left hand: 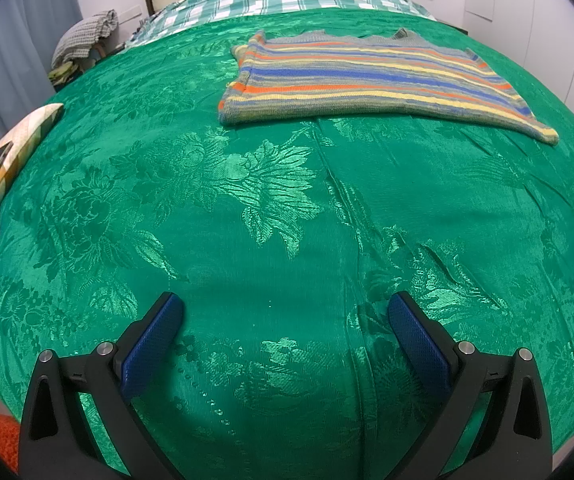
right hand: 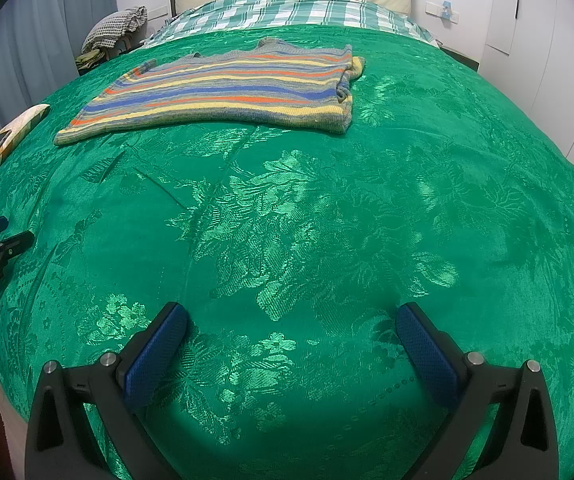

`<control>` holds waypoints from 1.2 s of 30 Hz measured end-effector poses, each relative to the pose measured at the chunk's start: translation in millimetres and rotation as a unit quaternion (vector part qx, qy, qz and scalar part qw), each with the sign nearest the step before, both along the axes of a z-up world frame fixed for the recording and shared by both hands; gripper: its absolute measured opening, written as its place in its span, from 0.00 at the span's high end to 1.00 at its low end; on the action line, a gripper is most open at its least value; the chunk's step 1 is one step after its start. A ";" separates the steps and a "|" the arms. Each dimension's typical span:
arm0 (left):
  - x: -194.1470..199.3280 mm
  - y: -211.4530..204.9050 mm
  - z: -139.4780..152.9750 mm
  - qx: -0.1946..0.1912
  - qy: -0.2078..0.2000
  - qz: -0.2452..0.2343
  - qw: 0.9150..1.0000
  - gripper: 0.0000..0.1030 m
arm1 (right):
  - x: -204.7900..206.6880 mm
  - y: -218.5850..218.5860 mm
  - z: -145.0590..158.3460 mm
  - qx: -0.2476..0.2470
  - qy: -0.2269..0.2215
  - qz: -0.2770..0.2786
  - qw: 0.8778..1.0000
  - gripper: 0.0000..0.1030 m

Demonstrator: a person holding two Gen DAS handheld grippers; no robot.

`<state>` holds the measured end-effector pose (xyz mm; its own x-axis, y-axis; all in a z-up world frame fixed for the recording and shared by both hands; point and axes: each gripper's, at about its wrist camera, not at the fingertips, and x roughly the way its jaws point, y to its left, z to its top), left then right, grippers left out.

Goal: Fold small clothes

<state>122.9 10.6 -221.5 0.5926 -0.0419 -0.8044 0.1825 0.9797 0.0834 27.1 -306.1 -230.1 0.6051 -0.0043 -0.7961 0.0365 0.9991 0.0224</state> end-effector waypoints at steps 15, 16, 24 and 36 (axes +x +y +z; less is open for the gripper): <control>-0.2 0.3 0.8 0.001 0.002 0.000 1.000 0.01 | 0.4 -0.4 0.3 0.000 0.002 -0.001 1.000 0.00; -0.2 0.7 2.9 0.001 0.007 -0.002 1.000 0.01 | 1.1 -1.2 1.1 0.001 0.006 -0.001 1.000 0.00; -16.7 -42.0 56.9 -0.002 -0.022 -0.099 0.995 0.02 | 15.6 -29.0 42.0 0.030 0.016 0.043 0.999 0.00; 65.8 -264.9 35.6 0.007 -0.028 -0.300 0.954 0.03 | 237.1 -155.7 64.0 0.226 0.055 0.030 0.972 0.14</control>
